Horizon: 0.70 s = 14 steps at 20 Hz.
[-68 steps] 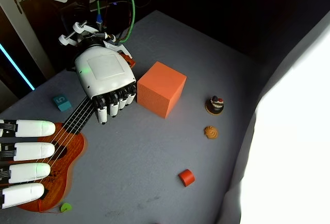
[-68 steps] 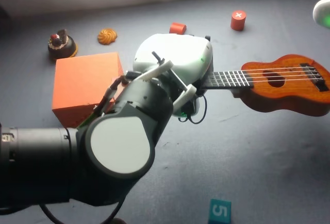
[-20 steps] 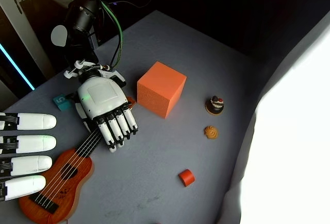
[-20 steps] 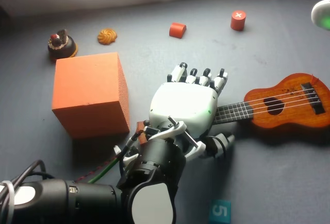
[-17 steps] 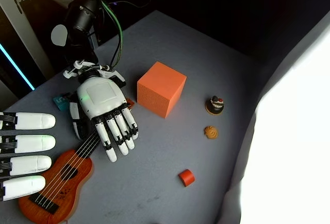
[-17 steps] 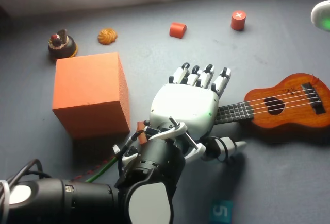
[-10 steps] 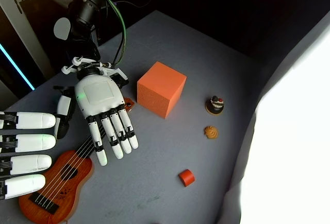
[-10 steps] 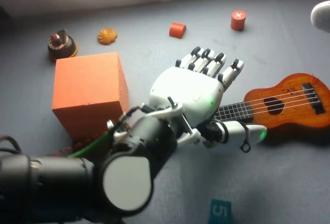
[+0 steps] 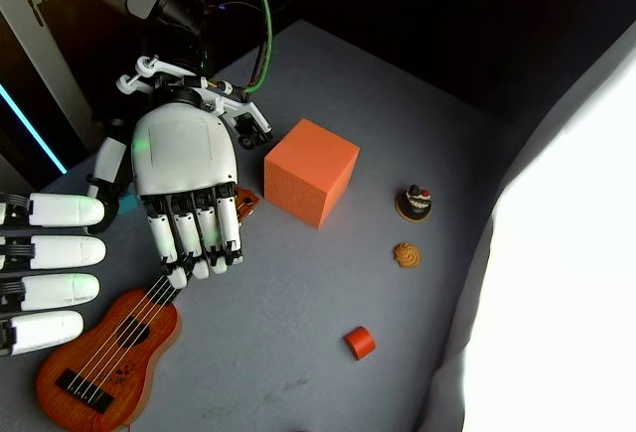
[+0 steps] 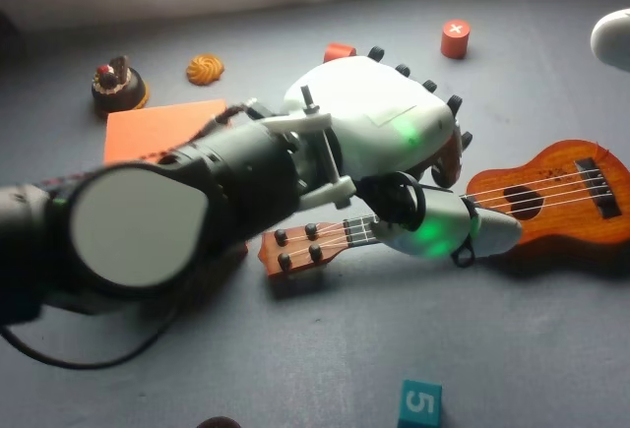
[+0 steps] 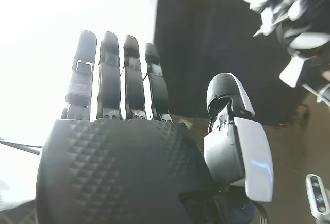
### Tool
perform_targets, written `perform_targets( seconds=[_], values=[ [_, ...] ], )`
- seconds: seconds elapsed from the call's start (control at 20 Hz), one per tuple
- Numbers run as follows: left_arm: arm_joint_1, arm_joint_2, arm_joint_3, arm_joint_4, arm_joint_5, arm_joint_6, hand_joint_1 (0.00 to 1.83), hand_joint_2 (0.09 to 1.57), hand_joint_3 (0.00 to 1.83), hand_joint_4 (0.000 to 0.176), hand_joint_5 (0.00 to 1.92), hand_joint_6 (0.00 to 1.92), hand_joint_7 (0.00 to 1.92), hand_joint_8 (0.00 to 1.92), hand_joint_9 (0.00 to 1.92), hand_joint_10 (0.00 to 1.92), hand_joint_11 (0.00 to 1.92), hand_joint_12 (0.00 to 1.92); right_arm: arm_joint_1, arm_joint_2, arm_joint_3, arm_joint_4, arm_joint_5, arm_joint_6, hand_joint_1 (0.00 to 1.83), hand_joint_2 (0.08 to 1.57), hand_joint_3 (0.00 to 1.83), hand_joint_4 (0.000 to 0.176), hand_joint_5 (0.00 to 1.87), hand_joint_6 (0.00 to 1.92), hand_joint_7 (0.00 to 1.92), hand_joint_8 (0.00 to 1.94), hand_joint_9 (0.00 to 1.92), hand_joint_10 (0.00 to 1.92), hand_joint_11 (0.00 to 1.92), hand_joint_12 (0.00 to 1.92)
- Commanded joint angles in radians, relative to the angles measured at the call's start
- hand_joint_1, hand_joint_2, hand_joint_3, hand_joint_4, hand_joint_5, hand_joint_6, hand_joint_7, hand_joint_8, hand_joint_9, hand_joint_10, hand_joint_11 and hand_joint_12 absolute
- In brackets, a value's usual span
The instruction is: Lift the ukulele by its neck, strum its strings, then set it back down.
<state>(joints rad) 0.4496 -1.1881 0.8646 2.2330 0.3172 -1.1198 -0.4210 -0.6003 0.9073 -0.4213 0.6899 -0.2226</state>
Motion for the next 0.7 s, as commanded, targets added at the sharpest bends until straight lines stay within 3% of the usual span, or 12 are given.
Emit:
perform_targets(
  seconds=[0.0,0.05,0.1,0.15,0.2,0.3,0.35,0.45,0.5,0.55,0.65],
  values=[
    [-0.023,0.013,-0.006,0.042,0.016,-0.009,0.00,1.19,0.00,0.000,1.17,0.07,1.35,0.16,1.06,0.90,0.74,1.50,0.011,0.005,0.000,0.040,0.107,0.002,0.10,1.27,0.00,0.000,0.55,0.11,0.62,0.07,0.58,0.15,0.00,1.38],
    [-0.035,0.027,-0.014,0.042,-0.002,-0.013,0.00,1.21,0.00,0.000,1.23,0.08,1.38,0.18,1.07,0.93,0.75,1.54,0.011,0.005,0.000,0.040,0.107,0.002,0.08,1.30,0.00,0.000,0.71,0.20,0.84,0.12,0.69,0.59,0.13,1.58],
    [-0.061,0.053,-0.025,0.042,-0.040,-0.013,0.00,1.22,0.01,0.000,1.25,0.10,1.37,0.19,1.06,0.93,0.71,1.56,0.008,0.005,0.000,0.040,0.107,0.002,0.10,1.29,0.00,0.000,0.85,0.37,0.98,0.35,0.77,1.02,0.40,1.74],
    [-0.083,0.070,-0.030,0.042,-0.078,-0.013,0.00,1.22,0.01,0.000,1.26,0.10,1.38,0.19,1.08,0.93,0.70,1.57,0.007,0.004,0.000,0.040,0.108,0.001,0.10,1.30,0.00,0.000,0.87,0.58,0.99,0.58,0.79,1.22,0.53,1.79],
    [-0.104,0.084,-0.033,0.044,-0.118,-0.012,0.00,1.24,0.00,0.000,1.24,0.27,1.40,0.27,1.12,1.01,0.74,1.63,0.006,0.002,0.000,0.040,0.108,-0.003,0.11,1.30,0.00,0.000,0.91,0.82,1.04,0.79,0.86,1.33,0.64,1.82],
    [-0.142,0.103,-0.034,0.056,-0.172,-0.012,0.00,1.24,0.00,0.000,1.12,0.68,1.39,0.37,1.14,1.11,0.73,1.73,0.005,-0.001,0.000,0.040,0.107,-0.008,0.01,1.34,0.01,0.000,0.98,0.97,1.17,0.85,1.02,1.39,0.76,1.90],
    [-0.172,0.117,-0.035,0.063,-0.194,-0.012,0.00,1.23,0.00,0.000,1.10,0.76,1.40,0.39,1.16,1.09,0.73,1.75,0.004,-0.003,0.000,0.040,0.106,-0.011,0.00,1.34,0.00,0.000,1.02,1.02,1.27,0.86,1.16,1.42,0.90,1.92],
    [-0.204,0.133,-0.039,0.079,-0.202,-0.012,0.00,1.22,0.00,0.000,1.07,0.94,1.37,0.62,1.15,1.17,0.73,1.77,0.003,-0.007,0.000,0.039,0.101,-0.019,0.00,1.35,0.00,0.000,1.08,1.13,1.35,0.81,1.30,1.36,1.05,1.91],
    [-0.225,0.141,-0.040,0.087,-0.202,-0.012,0.00,1.23,0.00,0.000,1.07,1.10,1.33,0.84,1.15,1.27,0.76,1.82,0.003,-0.011,0.000,0.037,0.099,-0.023,0.00,1.35,0.00,0.000,1.11,1.15,1.38,0.81,1.32,1.36,1.07,1.92],
    [-0.239,0.144,-0.039,0.092,-0.209,-0.012,0.00,1.22,0.00,0.000,1.07,1.14,1.31,0.96,1.16,1.36,0.80,1.85,0.005,-0.016,0.000,0.036,0.093,-0.023,0.00,1.35,0.00,0.000,1.14,1.17,1.42,0.83,1.34,1.37,1.06,1.92],
    [-0.263,0.145,-0.034,0.095,-0.234,-0.009,0.00,1.22,0.00,0.000,1.09,1.13,1.31,1.00,1.17,1.44,0.83,1.92,0.014,-0.027,0.000,0.020,0.076,-0.023,0.00,1.35,0.00,0.000,1.16,1.21,1.43,0.89,1.37,1.40,1.08,1.92]
  ],
)
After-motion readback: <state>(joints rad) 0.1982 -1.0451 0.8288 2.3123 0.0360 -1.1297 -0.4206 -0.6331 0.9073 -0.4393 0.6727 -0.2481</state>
